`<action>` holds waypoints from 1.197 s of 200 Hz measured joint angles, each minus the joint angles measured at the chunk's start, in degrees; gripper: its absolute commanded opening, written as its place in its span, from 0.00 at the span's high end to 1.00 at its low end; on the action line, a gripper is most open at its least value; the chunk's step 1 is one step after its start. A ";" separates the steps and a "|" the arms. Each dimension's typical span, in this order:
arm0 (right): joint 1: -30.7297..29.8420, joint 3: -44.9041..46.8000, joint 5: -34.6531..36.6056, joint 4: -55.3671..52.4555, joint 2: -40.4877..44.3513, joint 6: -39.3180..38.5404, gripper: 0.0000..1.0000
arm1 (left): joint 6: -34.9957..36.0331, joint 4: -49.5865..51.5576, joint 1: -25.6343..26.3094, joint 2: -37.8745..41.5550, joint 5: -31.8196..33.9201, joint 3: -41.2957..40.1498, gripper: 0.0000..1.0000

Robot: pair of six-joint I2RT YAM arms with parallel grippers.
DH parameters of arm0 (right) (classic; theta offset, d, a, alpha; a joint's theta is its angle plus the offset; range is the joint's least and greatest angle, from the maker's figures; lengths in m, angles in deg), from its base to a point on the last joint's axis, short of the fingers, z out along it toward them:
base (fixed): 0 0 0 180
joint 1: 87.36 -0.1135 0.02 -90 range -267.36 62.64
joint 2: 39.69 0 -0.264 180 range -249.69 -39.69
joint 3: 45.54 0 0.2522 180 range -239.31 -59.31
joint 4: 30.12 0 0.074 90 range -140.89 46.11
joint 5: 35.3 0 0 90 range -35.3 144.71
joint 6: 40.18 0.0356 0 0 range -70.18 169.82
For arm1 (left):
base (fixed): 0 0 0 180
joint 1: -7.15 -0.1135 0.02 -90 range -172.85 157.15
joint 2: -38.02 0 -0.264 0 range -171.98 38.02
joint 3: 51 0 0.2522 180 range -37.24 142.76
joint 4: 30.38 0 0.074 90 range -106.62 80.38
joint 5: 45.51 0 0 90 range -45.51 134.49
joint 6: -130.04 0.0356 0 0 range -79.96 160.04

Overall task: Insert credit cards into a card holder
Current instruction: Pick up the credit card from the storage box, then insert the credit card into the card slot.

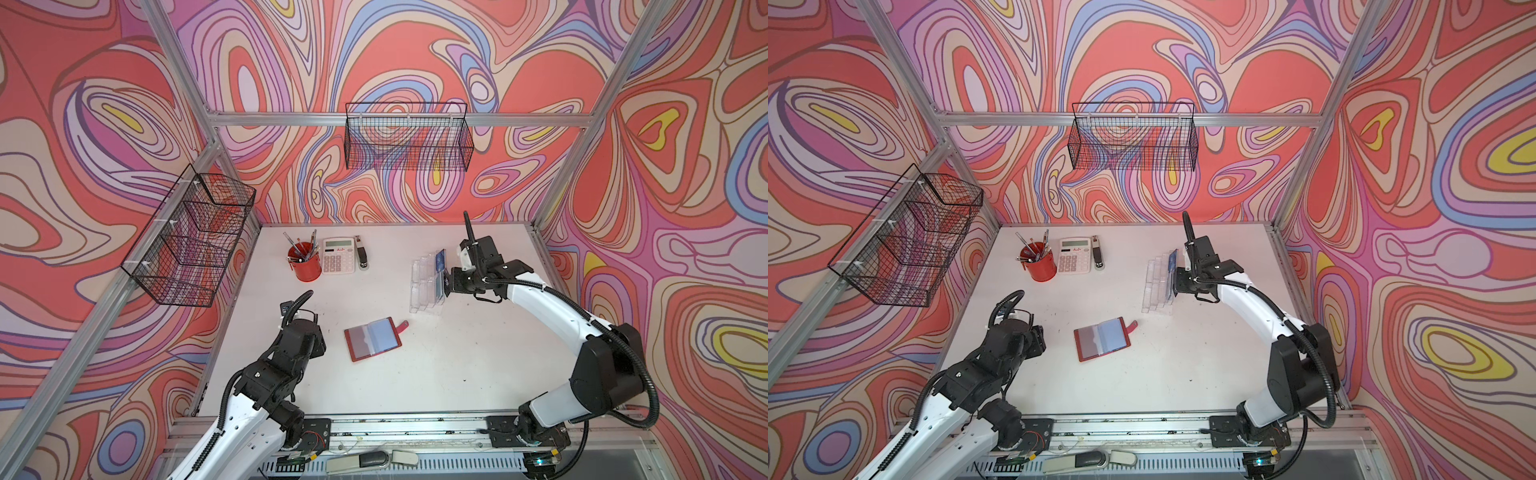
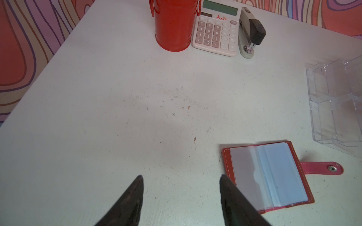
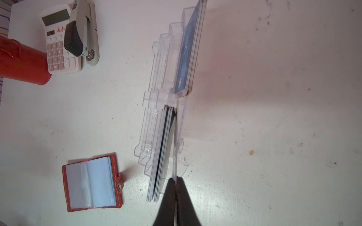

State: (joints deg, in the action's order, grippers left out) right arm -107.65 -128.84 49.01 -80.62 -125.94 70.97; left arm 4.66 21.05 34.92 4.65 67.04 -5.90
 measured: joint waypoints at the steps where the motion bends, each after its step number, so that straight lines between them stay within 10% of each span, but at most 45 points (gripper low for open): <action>1: 0.00 0.02 0.20 -0.04 0.22 0.02 1.00 | -0.02 0.00 0.00 0.02 -0.02 0.00 0.37; 58: -1.40 7.19 1.81 6.14 15.87 2.91 1.00 | -5.29 0.94 0.00 4.52 -4.20 0.00 0.27; 118: -19.19 21.53 5.09 22.23 15.76 10.71 1.00 | -11.61 -0.61 0.00 6.49 -8.70 -4.02 0.21; 239: -14.56 28.17 20.24 27.91 12.15 14.25 1.00 | -11.15 -8.72 0.00 -8.04 -24.00 -7.50 0.32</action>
State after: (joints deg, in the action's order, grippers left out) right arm -122.21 -100.67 69.25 -52.70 -113.79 85.22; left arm -6.49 12.33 34.92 -3.39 43.04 -13.40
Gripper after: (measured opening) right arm 0.047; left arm 0.686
